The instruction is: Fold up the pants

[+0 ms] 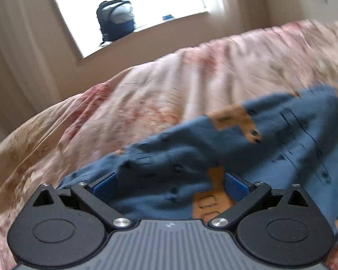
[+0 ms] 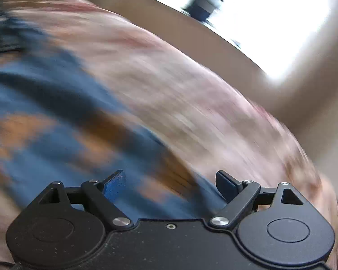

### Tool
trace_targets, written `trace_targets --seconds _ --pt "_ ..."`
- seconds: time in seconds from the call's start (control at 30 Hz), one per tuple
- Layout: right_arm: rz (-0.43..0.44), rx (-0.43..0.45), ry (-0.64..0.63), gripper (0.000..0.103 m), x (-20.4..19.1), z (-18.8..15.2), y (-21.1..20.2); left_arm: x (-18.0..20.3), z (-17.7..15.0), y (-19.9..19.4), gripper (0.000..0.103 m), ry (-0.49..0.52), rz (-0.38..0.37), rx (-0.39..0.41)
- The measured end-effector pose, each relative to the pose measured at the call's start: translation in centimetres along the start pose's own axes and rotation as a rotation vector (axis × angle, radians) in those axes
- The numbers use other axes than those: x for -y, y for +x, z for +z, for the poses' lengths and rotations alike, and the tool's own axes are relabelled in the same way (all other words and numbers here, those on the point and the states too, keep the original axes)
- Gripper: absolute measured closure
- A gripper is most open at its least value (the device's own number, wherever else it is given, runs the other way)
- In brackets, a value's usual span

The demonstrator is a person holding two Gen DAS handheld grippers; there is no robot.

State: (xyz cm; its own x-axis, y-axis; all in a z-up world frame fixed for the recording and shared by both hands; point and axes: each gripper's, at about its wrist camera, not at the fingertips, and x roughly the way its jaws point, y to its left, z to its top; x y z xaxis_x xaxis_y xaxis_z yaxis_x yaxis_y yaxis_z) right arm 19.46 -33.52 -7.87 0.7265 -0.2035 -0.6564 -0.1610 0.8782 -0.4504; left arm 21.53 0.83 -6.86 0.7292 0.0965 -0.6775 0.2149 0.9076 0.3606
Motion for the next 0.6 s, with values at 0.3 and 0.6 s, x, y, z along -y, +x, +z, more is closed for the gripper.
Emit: trace_targets --seconds 0.3,0.6 --pt "0.028 0.103 0.444 0.003 5.8 -2.4 -1.7 -0.6 1.5 -2.4 0.001 0.013 0.032 0.136" --pt "0.676 0.246 0.187 0.010 -6.0 9.8 2.0 -7.2 2.9 2.3 0.001 -0.332 -0.018 0.085"
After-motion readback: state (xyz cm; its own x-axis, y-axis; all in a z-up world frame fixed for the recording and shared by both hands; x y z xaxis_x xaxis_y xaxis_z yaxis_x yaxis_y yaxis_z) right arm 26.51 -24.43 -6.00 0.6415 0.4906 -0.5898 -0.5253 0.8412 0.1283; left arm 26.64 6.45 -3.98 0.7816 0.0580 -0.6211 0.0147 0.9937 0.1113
